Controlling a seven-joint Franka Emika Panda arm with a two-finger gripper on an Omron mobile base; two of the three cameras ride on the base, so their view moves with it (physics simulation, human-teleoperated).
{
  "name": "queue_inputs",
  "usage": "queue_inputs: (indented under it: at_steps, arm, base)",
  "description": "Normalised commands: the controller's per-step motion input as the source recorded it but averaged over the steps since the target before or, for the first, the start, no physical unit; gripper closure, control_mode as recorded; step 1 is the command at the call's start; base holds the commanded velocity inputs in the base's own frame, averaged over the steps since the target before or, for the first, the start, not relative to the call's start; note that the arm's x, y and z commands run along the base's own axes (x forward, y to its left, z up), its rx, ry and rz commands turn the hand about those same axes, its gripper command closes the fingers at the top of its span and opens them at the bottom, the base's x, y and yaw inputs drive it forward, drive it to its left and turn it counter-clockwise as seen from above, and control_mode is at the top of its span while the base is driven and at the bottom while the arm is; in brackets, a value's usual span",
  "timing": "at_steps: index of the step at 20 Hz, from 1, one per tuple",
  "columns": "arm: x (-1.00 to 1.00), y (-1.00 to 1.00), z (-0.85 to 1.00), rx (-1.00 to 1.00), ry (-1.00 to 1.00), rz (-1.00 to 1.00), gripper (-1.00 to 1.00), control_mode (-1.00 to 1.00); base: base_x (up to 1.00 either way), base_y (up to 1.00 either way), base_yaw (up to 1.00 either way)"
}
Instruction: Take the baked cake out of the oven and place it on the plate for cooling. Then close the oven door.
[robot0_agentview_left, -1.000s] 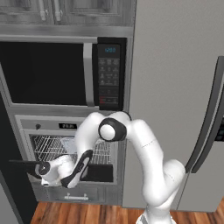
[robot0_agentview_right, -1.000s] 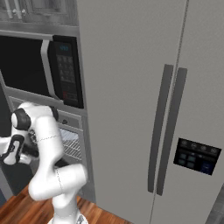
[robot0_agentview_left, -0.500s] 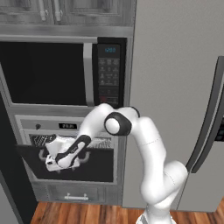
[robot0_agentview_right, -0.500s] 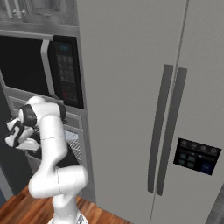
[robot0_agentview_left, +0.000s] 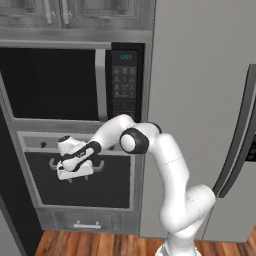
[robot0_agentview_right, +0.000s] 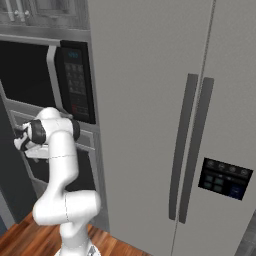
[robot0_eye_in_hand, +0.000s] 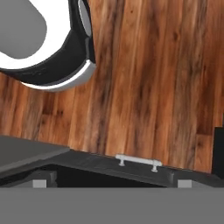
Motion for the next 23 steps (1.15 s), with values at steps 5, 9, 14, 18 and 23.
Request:
queue_inputs:
  at_steps: [5, 9, 14, 18, 23]
  arm:
    - [0.34, 0.00, -0.15, -0.04, 0.00, 0.00, -1.00, -1.00]
    - [0.28, 0.06, -0.15, -0.04, 0.00, 0.00, -1.00, -1.00]
    - [0.53, 0.00, -0.11, -0.06, 0.00, 0.00, -1.00, -1.00]
    - [0.43, 0.00, -0.08, -0.04, 0.00, 0.00, -1.00, -1.00]
    - [0.41, 0.00, -0.06, -0.01, 0.00, 0.00, -1.00, -1.00]
  base:
    - [0.00, 0.00, 0.00]
    - [0.00, 0.00, 0.00]
    - [0.00, 0.00, 0.00]
    - [0.00, 0.00, 0.00]
    - [0.00, 0.00, 0.00]
